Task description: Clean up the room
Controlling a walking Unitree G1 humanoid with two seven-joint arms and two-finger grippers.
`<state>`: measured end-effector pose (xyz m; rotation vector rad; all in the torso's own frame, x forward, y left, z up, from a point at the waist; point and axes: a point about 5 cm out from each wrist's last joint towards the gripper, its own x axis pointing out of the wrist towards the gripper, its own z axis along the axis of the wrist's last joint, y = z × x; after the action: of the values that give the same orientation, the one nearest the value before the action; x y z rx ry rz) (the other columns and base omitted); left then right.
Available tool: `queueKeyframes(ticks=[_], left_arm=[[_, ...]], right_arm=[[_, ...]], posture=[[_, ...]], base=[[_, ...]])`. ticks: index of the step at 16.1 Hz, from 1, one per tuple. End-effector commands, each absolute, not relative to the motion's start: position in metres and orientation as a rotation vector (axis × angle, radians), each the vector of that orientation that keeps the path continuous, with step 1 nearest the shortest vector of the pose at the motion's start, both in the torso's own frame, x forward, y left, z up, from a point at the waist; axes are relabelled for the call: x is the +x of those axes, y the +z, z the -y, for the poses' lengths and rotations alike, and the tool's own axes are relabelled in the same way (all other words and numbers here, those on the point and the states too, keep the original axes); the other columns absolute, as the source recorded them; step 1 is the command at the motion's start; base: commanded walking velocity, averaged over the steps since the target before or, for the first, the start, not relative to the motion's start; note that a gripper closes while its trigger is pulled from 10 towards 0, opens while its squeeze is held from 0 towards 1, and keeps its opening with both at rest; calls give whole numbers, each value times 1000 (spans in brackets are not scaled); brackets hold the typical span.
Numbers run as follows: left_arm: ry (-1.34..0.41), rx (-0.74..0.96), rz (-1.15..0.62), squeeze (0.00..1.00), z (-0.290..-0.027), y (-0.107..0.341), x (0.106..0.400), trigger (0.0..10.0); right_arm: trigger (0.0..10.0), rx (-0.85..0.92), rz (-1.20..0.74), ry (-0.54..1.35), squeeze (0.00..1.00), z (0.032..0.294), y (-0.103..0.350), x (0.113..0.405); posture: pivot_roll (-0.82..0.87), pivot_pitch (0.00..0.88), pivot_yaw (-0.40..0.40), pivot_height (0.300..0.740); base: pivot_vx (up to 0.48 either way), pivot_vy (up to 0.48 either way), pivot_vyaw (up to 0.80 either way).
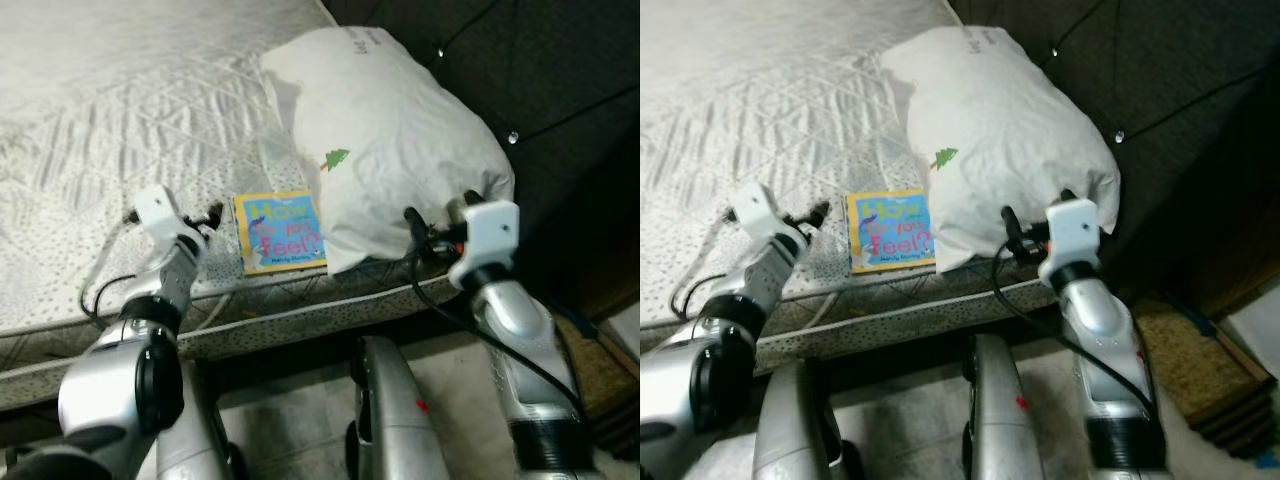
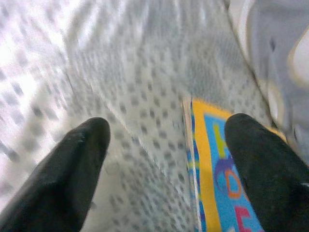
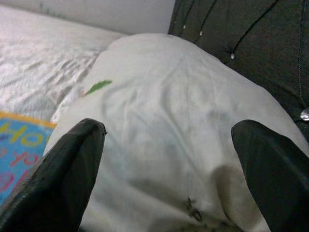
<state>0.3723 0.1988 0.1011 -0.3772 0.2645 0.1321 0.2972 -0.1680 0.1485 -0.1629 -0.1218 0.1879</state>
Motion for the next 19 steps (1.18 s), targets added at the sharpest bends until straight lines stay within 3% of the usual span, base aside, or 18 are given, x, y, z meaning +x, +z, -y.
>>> queueKeyframes(ticks=[1,5,8,12,16,19], left_arm=[[134,-338,-248,1000,-199,102,371,10000],[188,-96,-12,1000,-220,112,336,10000],[198,-16,56,1000,-245,131,344,10000],[155,16,61,1000,-225,128,331,10000],[172,-38,-24,1000,-213,107,311,10000],[164,-88,-60,1000,-201,100,313,10000]], right_arm=[[10000,-165,140,177,0,168,151,300],[10000,-50,183,115,0,156,159,308],[10000,7,153,129,0,142,156,313],[10000,79,208,99,0,149,162,309],[10000,27,237,125,0,146,164,307],[10000,34,228,116,0,148,162,305]], posture=[[-151,0,0,505],[-73,0,27,505],[-69,0,47,505],[-64,0,57,505],[-62,0,37,548],[-83,0,39,581]], base=[[0,0,0],[0,0,0],[0,0,0],[0,0,0],[0,0,0],[0,0,0]])
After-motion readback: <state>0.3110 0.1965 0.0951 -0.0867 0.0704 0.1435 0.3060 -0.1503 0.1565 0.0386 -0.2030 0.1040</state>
